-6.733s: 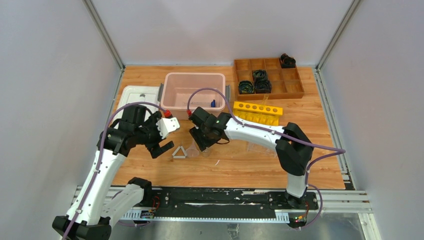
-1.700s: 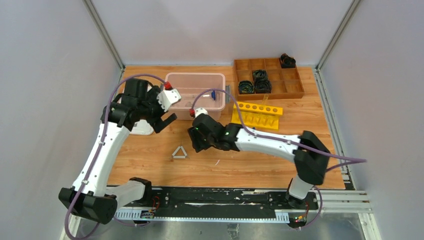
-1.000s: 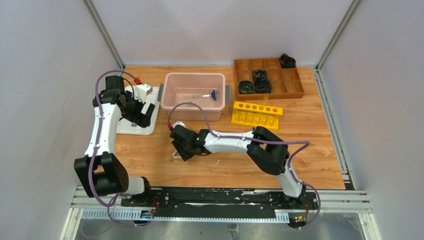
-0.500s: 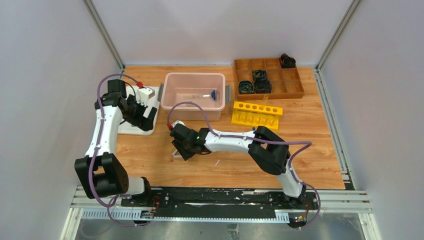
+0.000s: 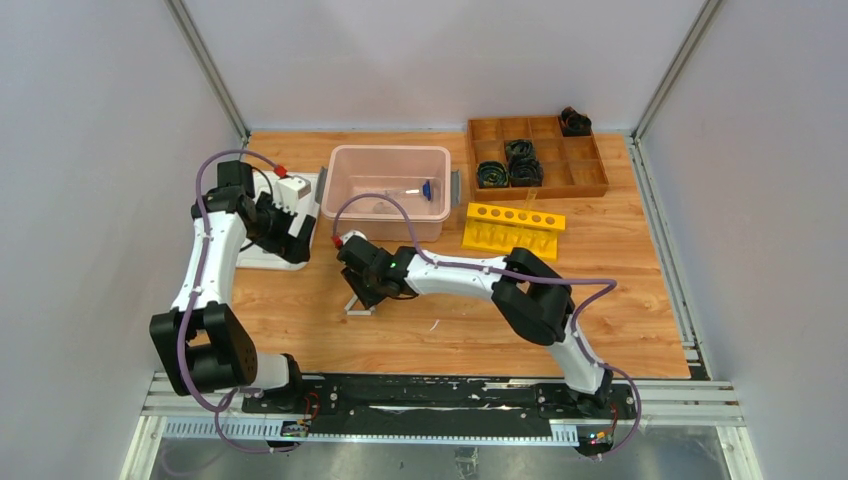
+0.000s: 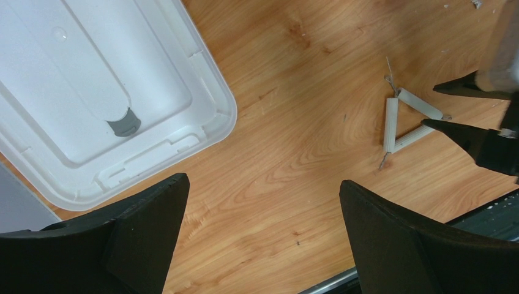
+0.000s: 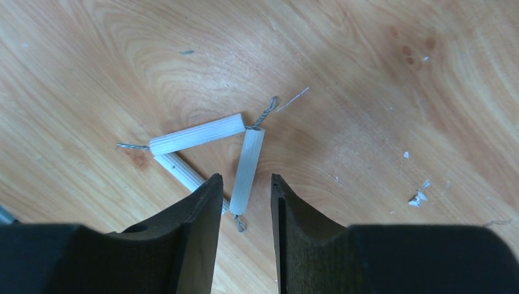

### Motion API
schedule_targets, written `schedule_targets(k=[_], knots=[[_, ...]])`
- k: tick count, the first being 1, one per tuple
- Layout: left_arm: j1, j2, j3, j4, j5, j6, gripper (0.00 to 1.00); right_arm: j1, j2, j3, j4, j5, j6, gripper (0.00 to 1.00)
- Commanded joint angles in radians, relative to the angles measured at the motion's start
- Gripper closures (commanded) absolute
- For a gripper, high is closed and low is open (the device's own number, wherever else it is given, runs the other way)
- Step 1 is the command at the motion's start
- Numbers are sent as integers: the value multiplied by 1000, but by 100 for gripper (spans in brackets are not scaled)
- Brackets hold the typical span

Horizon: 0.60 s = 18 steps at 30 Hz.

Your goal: Organize the chemistry lab equipment

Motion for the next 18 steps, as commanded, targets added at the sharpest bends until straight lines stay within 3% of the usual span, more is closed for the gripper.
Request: schedule_targets(k=[1,7,12,16,18], knots=[[4,8,0,14,5,-32,0,-2,42,8,-17,13,-4,62],[4,-3,32,33,-41,-87,0,-2,61,-7,-17,21,-7,73],[4,3,72,36,-149,-142,0,-5,4,18,-48,22,-15,100],[4,23,116,38,-285,-201,0,-13,-103,94,-111,21,-63,100],[10,8,109,46,-285,-195,0,-22,-162,128,-130,24,-89,100]])
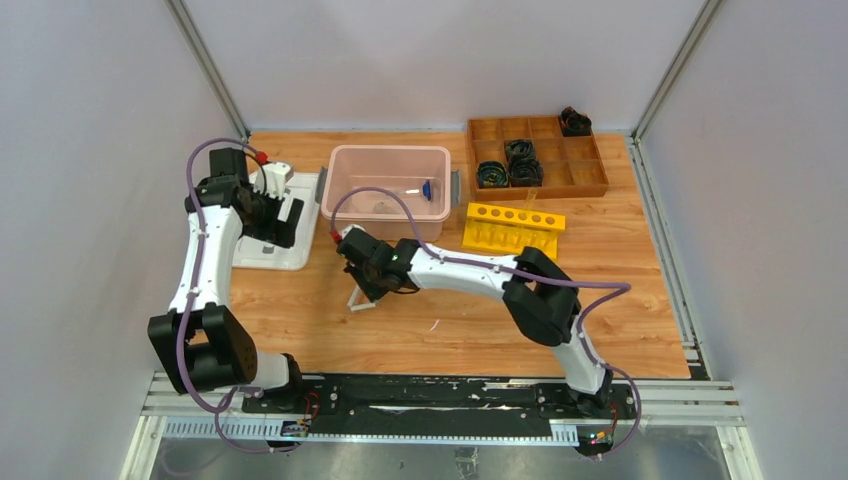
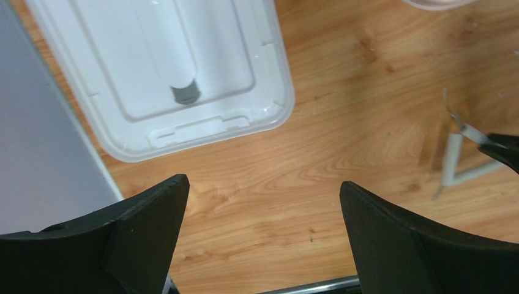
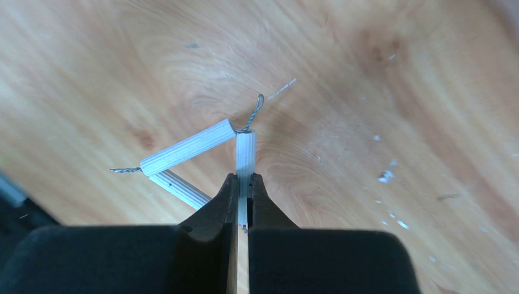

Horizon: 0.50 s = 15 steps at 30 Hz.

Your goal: Organize the chemistry lab equipment

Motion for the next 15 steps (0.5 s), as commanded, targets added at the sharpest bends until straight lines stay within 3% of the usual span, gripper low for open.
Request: schedule_targets(k=[1,8,15], knots=[[10,-11,27,29,-79,-43,0,-25,-184,128,-73,12,-69,100],[10,23,17,33,34,-65,0,-162,-210,362,-183,-22,-99,100],[10,65,-64,137,86,-141,0,-314,7,613,-252,-56,-86,100]])
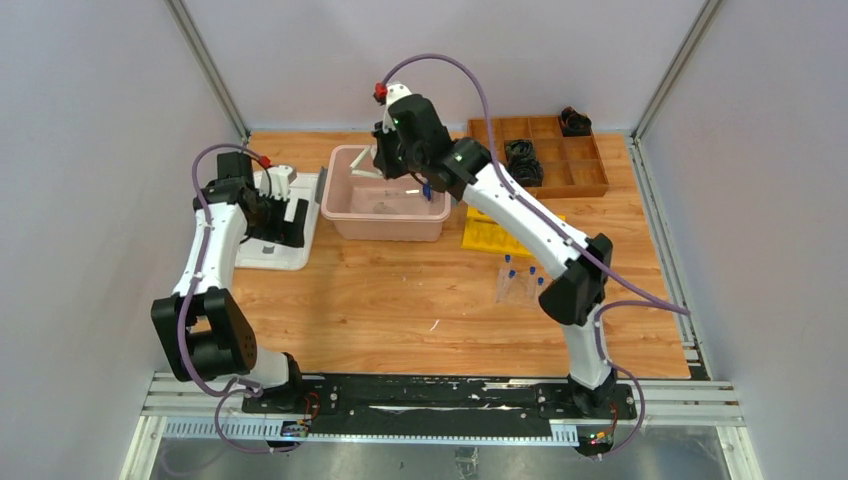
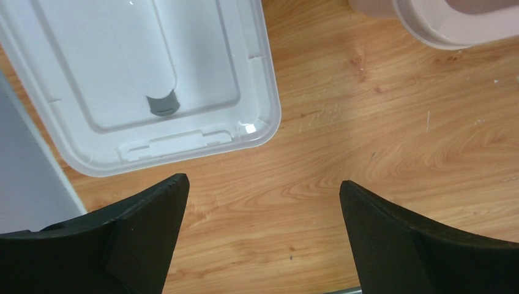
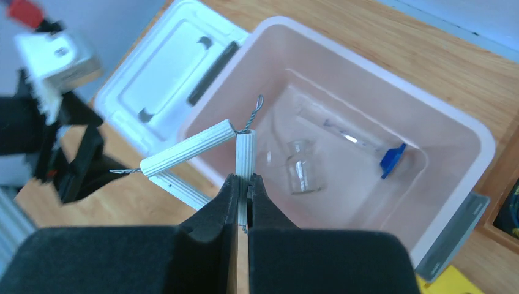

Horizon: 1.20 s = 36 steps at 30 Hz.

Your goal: Organize the chemistry lab equipment

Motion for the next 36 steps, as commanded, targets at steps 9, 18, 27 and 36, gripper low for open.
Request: schedule_targets(k=[9,18,27,36], knots=[[-39,90,-133,244,86,-134,15,-98,411,261,-146,-28,-16,100],[-45,182,-147,317,44,-113,29,-106,425,231,-136,-88,-1,53],[-45,249,-154,340,11,-106,44,-109,188,53,-79,-86,-36,47],[-45,286,-183,351,-3,-98,53,-97,18,-136,-20,-83,-55,54]])
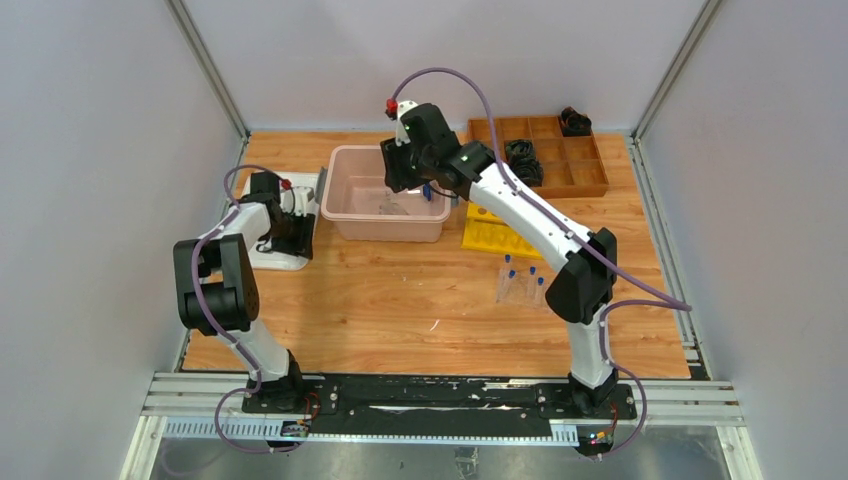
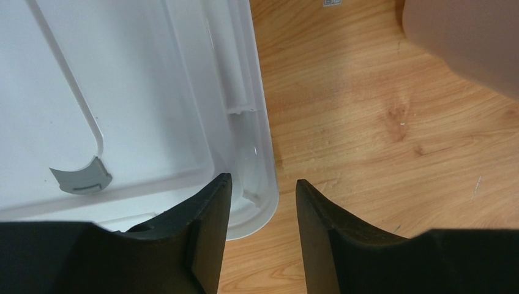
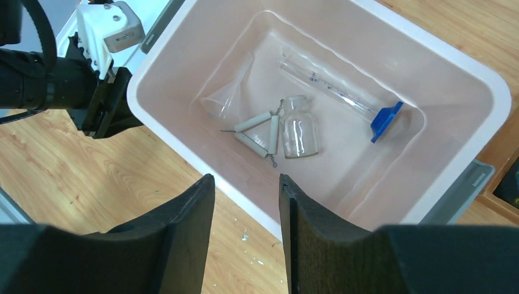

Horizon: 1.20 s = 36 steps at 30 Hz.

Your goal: Organize the chemistry lab equipment

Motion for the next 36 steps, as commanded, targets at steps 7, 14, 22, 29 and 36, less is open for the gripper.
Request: schedule_targets(k=[7,14,22,29,36], knots=[[2,7,-34,28,-81,35,71,8,-96,-142,28,11,-23,61],[6,-72,-103,44,-207,112,97,8,-152,-226,47,12,-7,63],[8,-167,-139,18,-245,173,100,7,-196,-298,66,21,1,63],[8,-317,-73,-95,-342,204,100,7,-275,-359,66,78,-23,63],[6,-469,125,-265,-377,246,100,8,-336,-372,69,74,-39,63]])
